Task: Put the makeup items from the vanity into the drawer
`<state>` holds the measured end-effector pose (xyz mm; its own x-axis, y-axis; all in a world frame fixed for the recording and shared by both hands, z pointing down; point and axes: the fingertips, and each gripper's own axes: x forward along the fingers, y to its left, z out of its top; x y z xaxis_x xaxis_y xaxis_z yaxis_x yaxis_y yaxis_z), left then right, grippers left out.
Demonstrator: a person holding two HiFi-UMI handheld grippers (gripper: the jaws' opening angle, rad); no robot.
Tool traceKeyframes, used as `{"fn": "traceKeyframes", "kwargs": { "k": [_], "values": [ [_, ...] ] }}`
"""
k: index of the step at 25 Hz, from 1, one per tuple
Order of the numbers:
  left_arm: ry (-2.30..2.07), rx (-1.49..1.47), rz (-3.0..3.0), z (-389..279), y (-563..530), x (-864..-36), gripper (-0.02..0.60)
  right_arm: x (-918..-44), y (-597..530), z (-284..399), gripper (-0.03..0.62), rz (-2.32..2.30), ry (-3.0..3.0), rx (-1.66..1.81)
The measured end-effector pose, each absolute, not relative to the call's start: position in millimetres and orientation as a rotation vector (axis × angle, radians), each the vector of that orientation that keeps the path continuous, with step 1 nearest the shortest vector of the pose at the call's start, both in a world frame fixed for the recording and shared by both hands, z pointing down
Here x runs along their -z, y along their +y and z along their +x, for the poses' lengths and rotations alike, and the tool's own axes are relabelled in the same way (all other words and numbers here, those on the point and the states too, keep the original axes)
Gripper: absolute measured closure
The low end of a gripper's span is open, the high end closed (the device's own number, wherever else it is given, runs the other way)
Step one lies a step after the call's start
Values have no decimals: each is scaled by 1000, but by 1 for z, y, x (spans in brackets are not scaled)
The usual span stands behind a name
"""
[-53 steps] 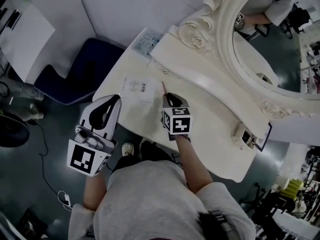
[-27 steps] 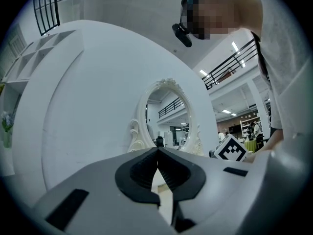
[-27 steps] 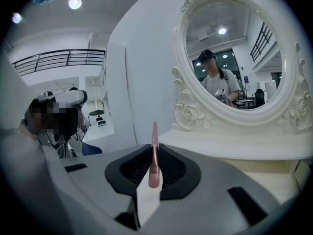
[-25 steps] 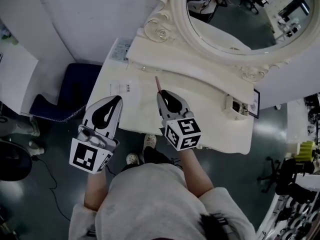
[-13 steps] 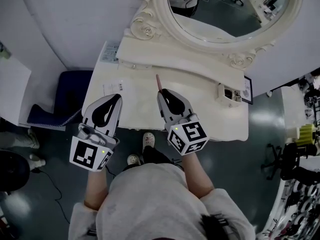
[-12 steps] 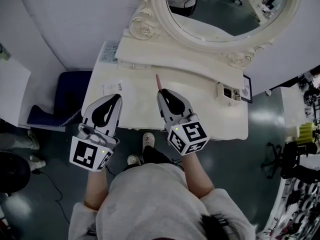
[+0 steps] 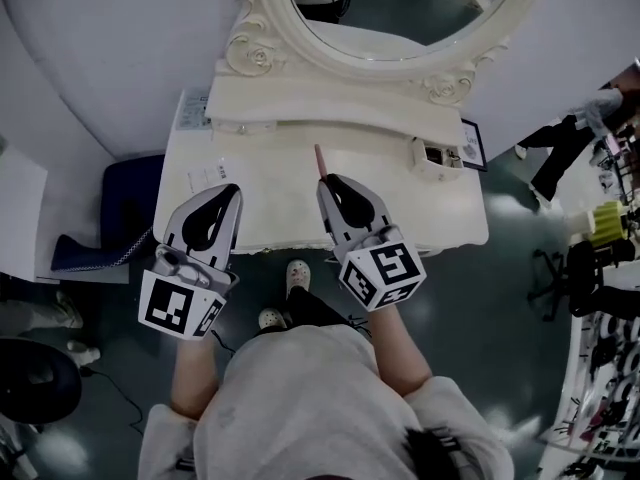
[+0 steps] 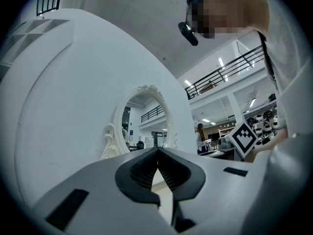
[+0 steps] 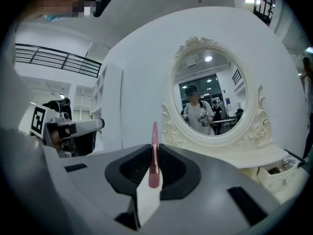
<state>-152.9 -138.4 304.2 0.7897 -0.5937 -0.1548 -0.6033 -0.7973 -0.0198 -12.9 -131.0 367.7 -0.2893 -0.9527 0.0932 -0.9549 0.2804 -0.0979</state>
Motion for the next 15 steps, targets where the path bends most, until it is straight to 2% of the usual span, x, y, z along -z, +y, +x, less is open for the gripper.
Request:
{"fn": "traceKeyframes", "kwargs": {
  "k": [15],
  "values": [
    [729, -240, -2966, -71, -121, -295, 566, -353, -88, 74, 539, 2125, -2370, -164]
  ]
}}
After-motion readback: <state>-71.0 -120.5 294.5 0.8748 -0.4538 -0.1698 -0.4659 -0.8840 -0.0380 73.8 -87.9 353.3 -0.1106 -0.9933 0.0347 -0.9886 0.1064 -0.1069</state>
